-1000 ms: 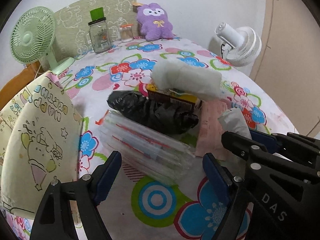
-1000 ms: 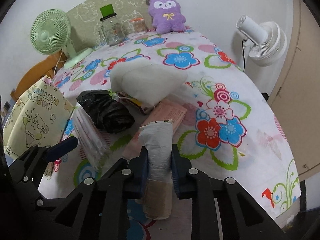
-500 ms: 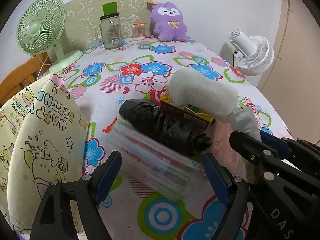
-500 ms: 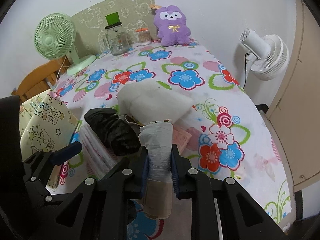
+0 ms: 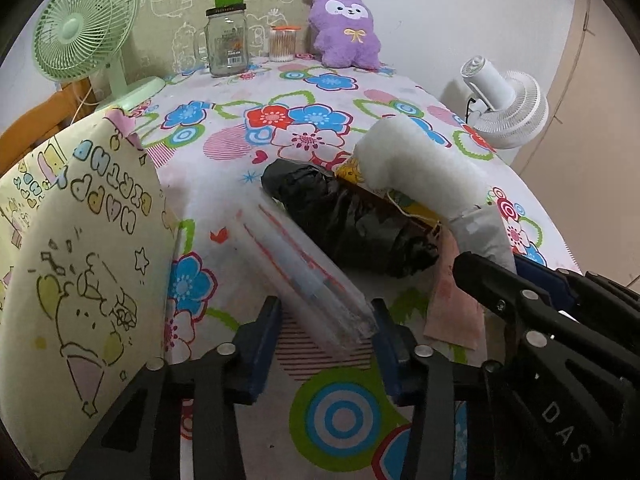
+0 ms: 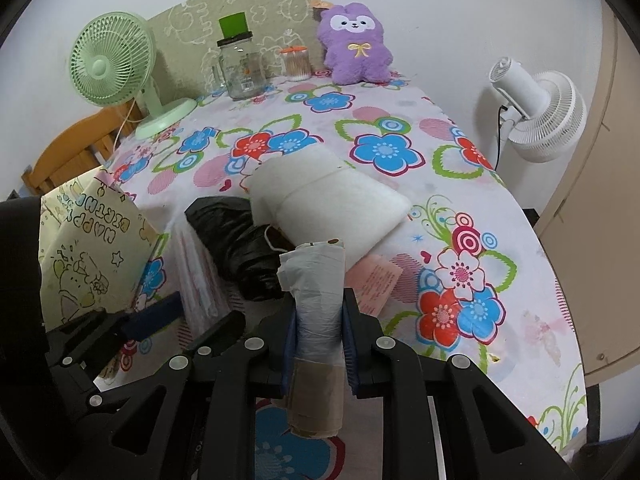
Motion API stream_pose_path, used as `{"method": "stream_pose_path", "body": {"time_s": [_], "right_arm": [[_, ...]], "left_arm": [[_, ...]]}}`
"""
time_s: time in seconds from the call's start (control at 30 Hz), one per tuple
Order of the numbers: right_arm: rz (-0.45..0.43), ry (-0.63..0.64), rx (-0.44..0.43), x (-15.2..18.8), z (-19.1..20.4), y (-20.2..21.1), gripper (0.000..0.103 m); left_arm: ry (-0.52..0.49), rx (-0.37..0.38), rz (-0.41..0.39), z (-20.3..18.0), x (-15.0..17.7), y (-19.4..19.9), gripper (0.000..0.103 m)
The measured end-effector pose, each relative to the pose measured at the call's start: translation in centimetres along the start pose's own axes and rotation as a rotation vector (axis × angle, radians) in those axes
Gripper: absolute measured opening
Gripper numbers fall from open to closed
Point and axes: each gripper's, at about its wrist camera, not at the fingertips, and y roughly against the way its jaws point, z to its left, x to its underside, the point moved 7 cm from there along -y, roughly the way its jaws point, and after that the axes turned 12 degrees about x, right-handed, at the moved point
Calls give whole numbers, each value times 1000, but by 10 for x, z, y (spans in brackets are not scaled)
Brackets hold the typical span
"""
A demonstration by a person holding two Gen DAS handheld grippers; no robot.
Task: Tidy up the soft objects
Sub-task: 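Grasp the clear plastic bag with the left tool, then lift the plastic bag with left tool while right tool lifts the rolled item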
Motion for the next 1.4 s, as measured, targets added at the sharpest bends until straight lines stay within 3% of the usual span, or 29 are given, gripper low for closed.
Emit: {"method": "stream_pose_path", "body": {"time_s": [0.3,0.43,1.4], "right_arm": [[-3,3,-4,5,5,7,23],[-10,2,-6,7,6,11,23],[-120,-13,-15,0,11,69,23]], "left_arm": [[-29,24,0,-7,5,9,19],[-36,29,0,-10,7,12,14],[-106,12,-110,-28,1,71,11]]}}
